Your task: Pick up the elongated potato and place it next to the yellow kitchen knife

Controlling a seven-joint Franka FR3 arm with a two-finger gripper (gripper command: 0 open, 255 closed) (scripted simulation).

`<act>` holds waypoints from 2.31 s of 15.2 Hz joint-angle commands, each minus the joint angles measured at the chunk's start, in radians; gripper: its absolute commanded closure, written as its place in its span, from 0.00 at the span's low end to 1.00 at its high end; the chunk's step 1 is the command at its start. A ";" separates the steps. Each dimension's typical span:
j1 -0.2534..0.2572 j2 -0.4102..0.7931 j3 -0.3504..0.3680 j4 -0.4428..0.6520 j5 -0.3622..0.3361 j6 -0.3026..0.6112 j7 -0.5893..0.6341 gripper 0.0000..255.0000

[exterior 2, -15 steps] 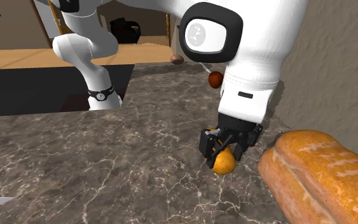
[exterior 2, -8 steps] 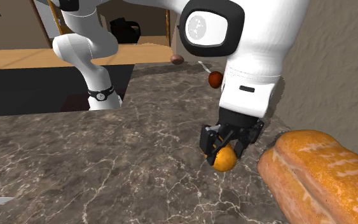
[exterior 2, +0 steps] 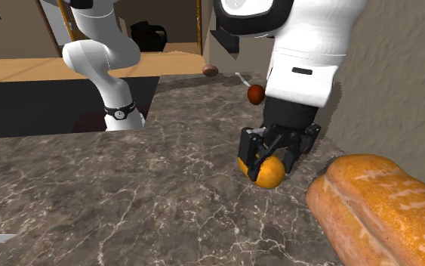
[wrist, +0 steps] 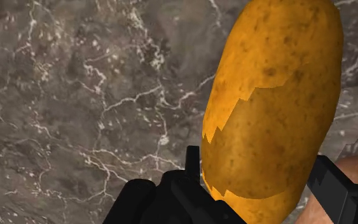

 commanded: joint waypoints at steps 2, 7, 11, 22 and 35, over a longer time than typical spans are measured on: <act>0.002 -0.008 0.003 0.028 0.005 -0.036 -0.007 1.00; 0.008 -0.017 0.006 0.082 0.011 -0.096 -0.017 1.00; 0.014 -0.019 0.007 0.133 0.014 -0.148 -0.025 1.00; -0.127 -0.286 0.021 -0.206 0.097 -0.054 -0.107 1.00; -0.304 -0.723 -0.073 -0.739 0.256 0.101 -0.394 1.00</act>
